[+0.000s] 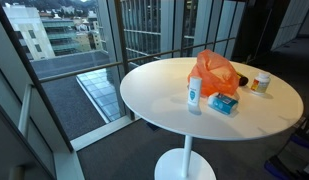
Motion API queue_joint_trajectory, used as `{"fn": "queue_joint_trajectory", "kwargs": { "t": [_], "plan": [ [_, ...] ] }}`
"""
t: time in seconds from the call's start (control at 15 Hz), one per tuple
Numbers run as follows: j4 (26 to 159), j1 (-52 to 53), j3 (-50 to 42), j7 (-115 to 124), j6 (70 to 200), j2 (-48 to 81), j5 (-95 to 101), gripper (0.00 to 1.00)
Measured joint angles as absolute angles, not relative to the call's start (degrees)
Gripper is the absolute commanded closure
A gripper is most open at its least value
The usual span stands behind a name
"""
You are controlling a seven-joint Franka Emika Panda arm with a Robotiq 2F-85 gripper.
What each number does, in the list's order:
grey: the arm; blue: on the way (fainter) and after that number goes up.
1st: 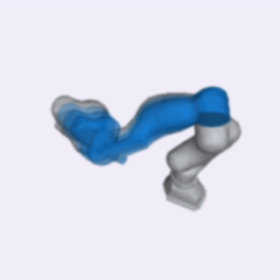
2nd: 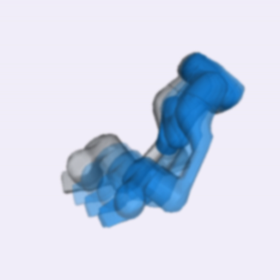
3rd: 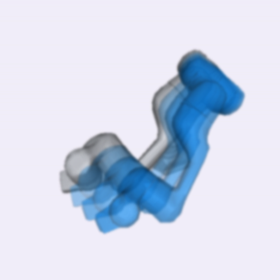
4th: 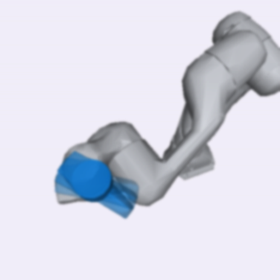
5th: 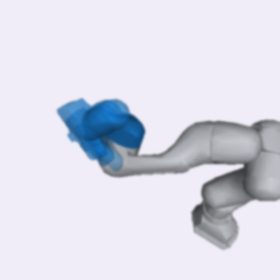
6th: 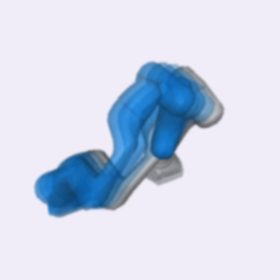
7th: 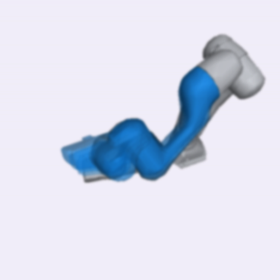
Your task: Remove the blue container from the plastic bag and put it on the table
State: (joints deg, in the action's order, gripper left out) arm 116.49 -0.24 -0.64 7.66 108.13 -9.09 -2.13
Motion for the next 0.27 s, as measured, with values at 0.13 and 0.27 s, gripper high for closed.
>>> {"fn": "queue_joint_trajectory", "kwargs": {
  "t": [0.13,0.27],
  "plan": [
    [116.67,-0.23,-0.63,7.66,108.14,-8.69,-2.13,0.0],
    [116.67,-0.23,-0.61,7.66,108.14,-8.31,-2.13,0.0]
  ]
}}
